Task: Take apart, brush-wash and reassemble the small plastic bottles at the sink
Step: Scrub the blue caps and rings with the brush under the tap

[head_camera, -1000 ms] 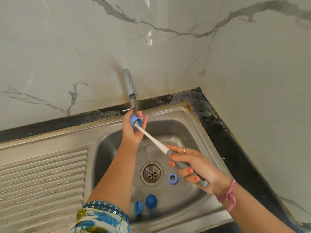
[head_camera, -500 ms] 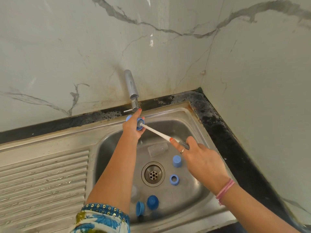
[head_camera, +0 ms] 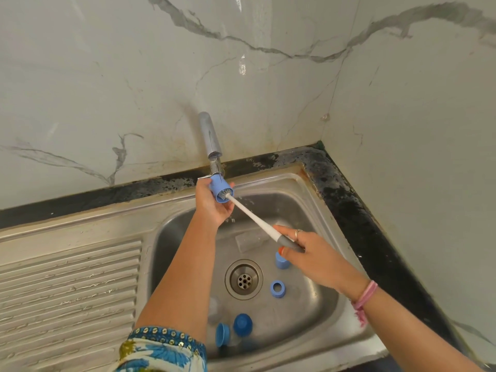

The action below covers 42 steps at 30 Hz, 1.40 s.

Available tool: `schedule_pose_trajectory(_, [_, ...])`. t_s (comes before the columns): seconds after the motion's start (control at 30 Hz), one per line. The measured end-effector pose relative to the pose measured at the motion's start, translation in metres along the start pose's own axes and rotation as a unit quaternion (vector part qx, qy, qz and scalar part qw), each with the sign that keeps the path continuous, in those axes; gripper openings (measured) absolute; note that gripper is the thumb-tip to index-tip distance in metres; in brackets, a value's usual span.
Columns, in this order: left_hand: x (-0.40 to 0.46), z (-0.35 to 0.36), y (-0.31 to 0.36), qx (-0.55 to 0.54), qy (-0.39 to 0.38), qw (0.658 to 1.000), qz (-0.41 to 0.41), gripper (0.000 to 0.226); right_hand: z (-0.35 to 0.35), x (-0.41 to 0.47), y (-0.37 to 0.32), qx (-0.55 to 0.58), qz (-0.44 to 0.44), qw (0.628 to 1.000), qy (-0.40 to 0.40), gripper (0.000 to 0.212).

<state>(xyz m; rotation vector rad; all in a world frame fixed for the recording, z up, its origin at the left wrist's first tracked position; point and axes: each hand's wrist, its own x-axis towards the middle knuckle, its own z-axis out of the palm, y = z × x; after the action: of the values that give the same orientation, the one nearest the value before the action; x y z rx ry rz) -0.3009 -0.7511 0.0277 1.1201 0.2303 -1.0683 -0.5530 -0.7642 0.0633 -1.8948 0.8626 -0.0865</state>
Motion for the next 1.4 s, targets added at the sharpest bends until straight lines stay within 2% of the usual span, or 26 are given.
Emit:
schedule_pose_trajectory(0.1, [-0.001,0.006,-0.002,0.012,0.041,0.999,0.011,0.038,0.007,0.000,0.007,-0.206,-0.052,0.977,0.026,0.058])
schedule_pose_trajectory(0.2, [0.003,0.002,-0.012,0.019,0.060,0.998,0.025,0.039,0.007,-0.004,0.009,-0.407,-0.071,0.907,0.077,0.068])
schedule_pose_trajectory(0.27, [0.004,-0.001,-0.015,0.035,0.060,0.997,0.016,0.038,0.007,-0.006,0.011,-0.466,-0.082,0.876,0.097,0.074])
schedule_pose_trajectory(0.33, [0.003,-0.002,-0.013,0.005,0.032,0.999,-0.003,0.035,0.009,-0.005,0.012,-0.451,-0.071,0.884,0.099,0.072])
schedule_pose_trajectory(0.4, [0.000,0.004,-0.010,-0.060,-0.002,0.998,-0.018,0.035,0.012,-0.005,0.011,-0.320,-0.043,0.943,0.076,0.064])
schedule_pose_trajectory(0.47, [0.000,0.009,-0.009,-0.061,0.009,0.998,-0.012,0.036,0.019,-0.009,0.006,-0.116,-0.035,0.992,0.037,0.056])
schedule_pose_trajectory(0.53, [0.001,0.012,-0.012,-0.059,0.016,0.998,-0.008,0.034,0.019,-0.015,-0.002,0.110,0.015,0.994,-0.010,0.047])
schedule_pose_trajectory(0.57, [0.002,0.012,-0.014,-0.073,0.008,0.997,-0.010,0.033,0.016,-0.018,-0.005,0.229,0.065,0.970,-0.040,0.042])
schedule_pose_trajectory(0.6, [0.001,0.010,-0.016,-0.093,-0.002,0.996,-0.007,0.033,0.010,-0.020,-0.006,0.364,0.117,0.920,-0.086,0.034])
schedule_pose_trajectory(0.67, [0.003,0.005,-0.017,-0.123,-0.015,0.992,0.002,0.033,0.000,-0.018,-0.003,0.620,0.195,0.732,-0.204,0.016])
schedule_pose_trajectory(0.7, [0.003,0.002,-0.017,-0.122,-0.016,0.992,0.006,0.035,-0.003,-0.020,-0.002,0.678,0.200,0.665,-0.241,0.020])
schedule_pose_trajectory(0.73, [0.005,-0.002,-0.016,-0.115,-0.010,0.993,0.011,0.037,-0.007,-0.024,-0.002,0.691,0.192,0.654,-0.243,0.022])
schedule_pose_trajectory(0.77, [0.008,-0.007,-0.015,-0.119,0.003,0.993,0.019,0.038,-0.009,-0.028,0.000,0.666,0.180,0.689,-0.223,0.019])
schedule_pose_trajectory(0.8, [0.009,-0.010,-0.014,-0.130,0.021,0.991,0.030,0.040,-0.012,-0.032,0.003,0.614,0.174,0.747,-0.184,0.019])
schedule_pose_trajectory(0.87, [0.013,-0.019,-0.010,-0.123,0.051,0.989,0.059,0.043,-0.017,-0.039,0.002,0.498,0.161,0.846,-0.101,0.034])
schedule_pose_trajectory(0.93, [0.013,-0.021,-0.011,-0.091,0.041,0.992,0.074,0.038,-0.020,-0.042,0.001,0.371,0.117,0.920,-0.048,0.038])
schedule_pose_trajectory(1.0, [0.008,-0.018,-0.016,-0.068,-0.002,0.995,0.067,0.024,-0.016,-0.039,-0.001,0.250,0.080,0.965,0.007,0.039])
schedule_pose_trajectory(1.07, [0.004,-0.015,-0.021,-0.056,-0.031,0.996,0.066,0.021,-0.003,-0.034,-0.002,0.130,0.032,0.990,0.042,0.040])
schedule_pose_trajectory(1.17, [0.004,-0.013,-0.023,-0.049,-0.045,0.995,0.077,0.039,0.015,-0.028,-0.003,-0.071,-0.030,0.994,0.080,0.046])
schedule_pose_trajectory(1.33, [-0.004,-0.013,-0.020,-0.055,-0.095,0.990,0.091,0.038,0.019,-0.007,-0.019,-0.104,-0.036,0.989,0.103,0.048])
schedule_pose_trajectory(1.4, [-0.007,-0.016,-0.022,-0.046,-0.090,0.991,0.088,0.035,0.020,0.000,-0.024,-0.099,-0.035,0.989,0.104,0.049])
